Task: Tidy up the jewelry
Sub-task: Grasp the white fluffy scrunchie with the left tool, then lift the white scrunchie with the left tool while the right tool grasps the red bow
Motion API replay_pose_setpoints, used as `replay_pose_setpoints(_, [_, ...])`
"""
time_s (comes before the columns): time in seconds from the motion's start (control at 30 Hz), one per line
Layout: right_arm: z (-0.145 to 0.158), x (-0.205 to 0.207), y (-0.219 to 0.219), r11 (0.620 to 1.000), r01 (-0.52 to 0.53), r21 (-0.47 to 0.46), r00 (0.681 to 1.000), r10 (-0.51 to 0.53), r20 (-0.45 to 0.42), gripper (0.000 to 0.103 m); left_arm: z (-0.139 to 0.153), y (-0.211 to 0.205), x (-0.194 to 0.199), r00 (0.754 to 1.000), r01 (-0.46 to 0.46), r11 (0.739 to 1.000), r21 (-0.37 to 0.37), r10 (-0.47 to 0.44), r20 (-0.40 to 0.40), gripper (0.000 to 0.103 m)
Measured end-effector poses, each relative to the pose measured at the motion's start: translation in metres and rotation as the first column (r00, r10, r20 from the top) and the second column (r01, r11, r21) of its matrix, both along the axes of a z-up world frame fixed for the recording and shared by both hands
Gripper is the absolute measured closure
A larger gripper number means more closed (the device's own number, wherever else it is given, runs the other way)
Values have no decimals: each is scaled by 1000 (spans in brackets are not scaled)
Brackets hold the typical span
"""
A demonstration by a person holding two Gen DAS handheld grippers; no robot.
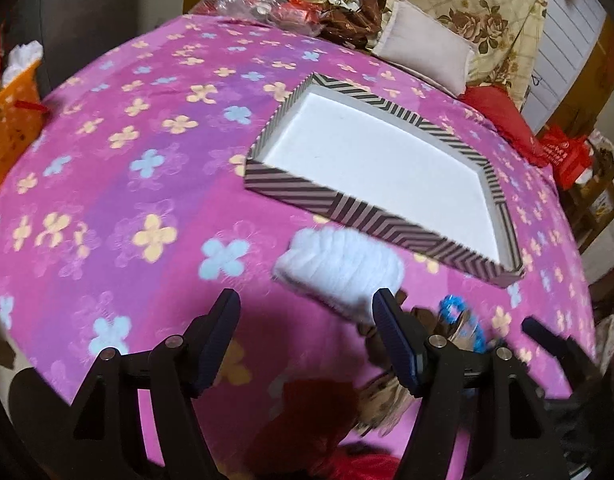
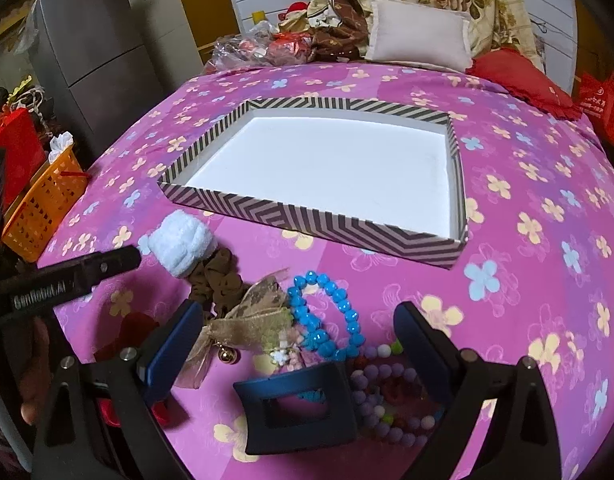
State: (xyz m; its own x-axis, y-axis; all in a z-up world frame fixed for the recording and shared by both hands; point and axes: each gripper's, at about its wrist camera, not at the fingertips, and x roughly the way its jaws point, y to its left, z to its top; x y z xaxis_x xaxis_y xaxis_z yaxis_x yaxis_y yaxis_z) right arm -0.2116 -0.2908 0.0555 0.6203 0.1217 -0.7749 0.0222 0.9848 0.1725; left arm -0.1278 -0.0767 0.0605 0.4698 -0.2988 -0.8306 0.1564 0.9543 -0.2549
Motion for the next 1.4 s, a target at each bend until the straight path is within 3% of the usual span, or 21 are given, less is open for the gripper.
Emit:
replay_pose_setpoints(0.3, [0,-4,11,998,-62,-8,998,62,-8,5,-19,-17,28,997,7,999,-49,-10,-72,34])
replay_pose_setpoints(0.4, [1,-7,20,995,-93,-38,996,93,-5,5,-22,-21,32,998,29,997,-67,-33,-61,54])
replay_pose_setpoints(0.47, [-1,-8,22,995,-98,-34,995,98,-10,5,-23,-25,33,997,53,997,-56,-56,-51,73])
replay_pose_setpoints(0.6, [-6,-8,21,995,-97,0,995,97,-27,5,-19,-29,33,996,87,996,-36,-88,-14,90])
replay_pose_setpoints(0.8, [0,-19,46,975,-219,21,975,220,-16,11,-2,-8,37,997,74,996,-51,-72,40,94])
replay_pose_setpoints(0.97, [-2,-24,82,937,-344,56,938,346,-33,18,4,8,35,996,73,997,-34,-71,59,94])
replay_pose_setpoints(1.13, [-21,-24,114,899,-428,89,896,436,-89,39,10,24,32,996,42,999,-28,-40,78,94])
replay_pose_setpoints(1.33, [-38,-19,128,893,-447,45,888,449,-100,60,20,37,29,993,15,1000,-8,-14,117,94])
replay_pose_setpoints(1.4, [-39,-19,127,889,-454,58,883,458,-106,75,22,40,29,992,12,1000,-6,-11,122,94])
